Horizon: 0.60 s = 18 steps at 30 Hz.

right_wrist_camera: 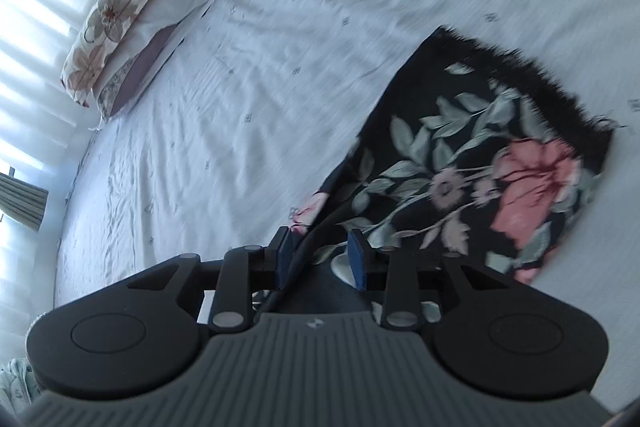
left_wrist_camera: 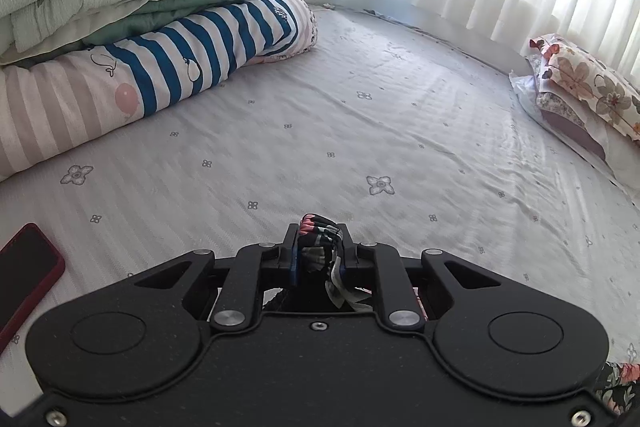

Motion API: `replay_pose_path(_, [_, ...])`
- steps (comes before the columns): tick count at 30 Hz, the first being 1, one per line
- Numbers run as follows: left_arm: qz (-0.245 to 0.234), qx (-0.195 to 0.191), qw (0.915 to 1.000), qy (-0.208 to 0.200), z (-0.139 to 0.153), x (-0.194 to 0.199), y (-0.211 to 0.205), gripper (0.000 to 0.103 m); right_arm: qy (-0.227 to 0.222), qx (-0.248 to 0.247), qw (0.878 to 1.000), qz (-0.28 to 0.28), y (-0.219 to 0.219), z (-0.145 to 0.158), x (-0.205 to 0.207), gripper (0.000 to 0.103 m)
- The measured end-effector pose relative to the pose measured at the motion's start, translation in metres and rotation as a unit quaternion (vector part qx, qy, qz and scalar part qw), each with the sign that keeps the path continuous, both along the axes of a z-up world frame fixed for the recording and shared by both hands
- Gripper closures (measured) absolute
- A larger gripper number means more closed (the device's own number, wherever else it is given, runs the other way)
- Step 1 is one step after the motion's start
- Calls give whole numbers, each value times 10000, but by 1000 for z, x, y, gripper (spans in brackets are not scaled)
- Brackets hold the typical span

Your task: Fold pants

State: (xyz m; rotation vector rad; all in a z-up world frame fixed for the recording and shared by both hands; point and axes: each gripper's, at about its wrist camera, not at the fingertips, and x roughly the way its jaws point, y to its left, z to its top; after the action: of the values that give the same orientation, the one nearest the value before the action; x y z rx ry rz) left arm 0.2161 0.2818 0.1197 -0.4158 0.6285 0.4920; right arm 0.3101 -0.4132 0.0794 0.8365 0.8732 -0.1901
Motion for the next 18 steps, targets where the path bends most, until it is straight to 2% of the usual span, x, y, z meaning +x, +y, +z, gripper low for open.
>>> replay_pose_path(2, [-39,14,10000,9,-2,1,1,86,28,-99,9999,27,9,-4,12,45])
replay_pose_path(3, [-55,12,10000,18,-4,1,2,86,64,-187,9998,49,13,-7,19,43])
replay_pose_path(7, [-102,7,9999,47,-11,4,5,86,223,-654,9976,-52,24,-19,40,43])
replay_pose_path(14, [-179,-15,9998,19,-17,6,12,86,148,-816,9949,-566,14,-31,49,43])
replay_pose_path(15, [-187,12,9998,18,-18,6,12,86,145,-854,9944,-597,13,-30,51,62])
replay_pose_path(16, [-186,34,9998,27,-20,6,11,86,166,-892,9940,-614,13,-31,53,70])
replay_pose_path(17, [-176,51,9998,40,-21,7,10,86,242,-952,9930,-662,13,-31,54,98])
replay_pose_path(18, [-167,63,9998,56,-22,7,9,86,320,-970,9921,-734,13,-32,54,99])
